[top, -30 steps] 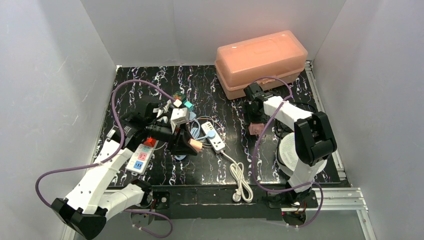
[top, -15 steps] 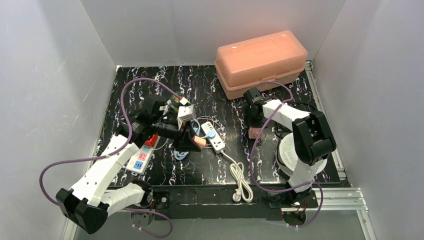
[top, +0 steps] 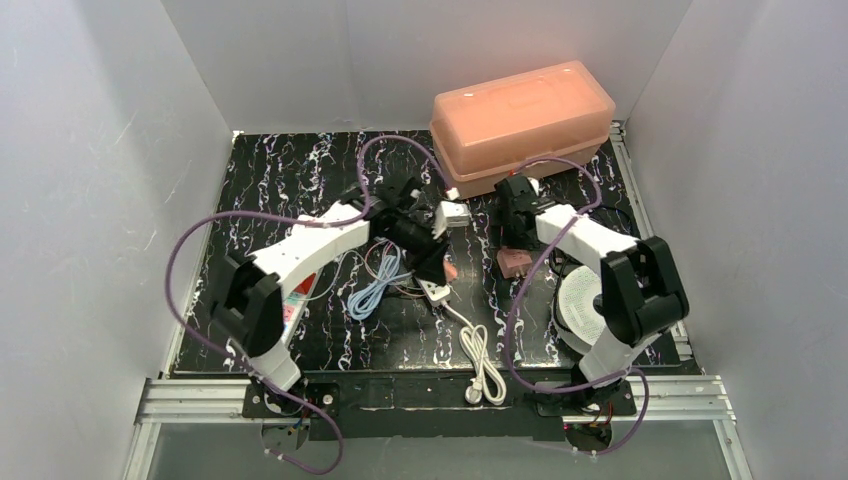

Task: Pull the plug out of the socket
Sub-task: Place the plug at the center of the board.

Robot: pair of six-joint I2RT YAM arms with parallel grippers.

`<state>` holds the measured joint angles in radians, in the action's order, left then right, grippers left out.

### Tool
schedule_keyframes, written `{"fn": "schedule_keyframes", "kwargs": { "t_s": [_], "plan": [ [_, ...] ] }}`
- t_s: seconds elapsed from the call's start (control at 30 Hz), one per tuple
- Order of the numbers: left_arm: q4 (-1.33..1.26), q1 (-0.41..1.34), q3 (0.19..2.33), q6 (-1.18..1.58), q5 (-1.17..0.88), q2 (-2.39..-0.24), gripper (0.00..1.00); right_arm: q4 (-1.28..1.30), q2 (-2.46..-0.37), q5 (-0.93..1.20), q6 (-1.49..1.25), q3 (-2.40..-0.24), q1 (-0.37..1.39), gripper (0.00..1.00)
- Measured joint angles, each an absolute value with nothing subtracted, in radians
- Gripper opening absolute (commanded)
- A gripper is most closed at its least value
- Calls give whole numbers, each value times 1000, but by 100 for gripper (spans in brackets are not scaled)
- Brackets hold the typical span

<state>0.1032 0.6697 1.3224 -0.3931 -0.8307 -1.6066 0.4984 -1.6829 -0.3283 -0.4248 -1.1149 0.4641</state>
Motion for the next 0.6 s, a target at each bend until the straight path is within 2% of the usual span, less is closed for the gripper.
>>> {"fn": "schedule_keyframes", "kwargs": {
  "t_s": [0.13, 0.27, 0.33, 0.4, 0.47, 0.57, 0.6],
  "plan": [
    [96, 728, 1463, -401, -799, -1788, 0, 529, -1543, -341, -450, -1116, 426, 82],
    [97, 787, 1570, -393, -753, -1942, 0, 531, -1272, -363, -469, -1118, 376, 82],
    [96, 817, 1610, -379, -715, -2001, 17, 534, -1158, -366, -480, -1118, 371, 83],
    [103, 854, 1669, -358, -649, -2069, 28, 534, -1052, -362, -500, -1107, 371, 84],
    [110, 878, 1736, -338, -591, -2138, 49, 538, -973, -353, -514, -1076, 373, 85],
    [117, 905, 1845, -313, -523, -2247, 68, 572, -900, -336, -525, -1027, 373, 86],
    [117, 907, 1867, -307, -507, -2273, 82, 585, -891, -333, -525, -1018, 373, 87]
  ]
}}
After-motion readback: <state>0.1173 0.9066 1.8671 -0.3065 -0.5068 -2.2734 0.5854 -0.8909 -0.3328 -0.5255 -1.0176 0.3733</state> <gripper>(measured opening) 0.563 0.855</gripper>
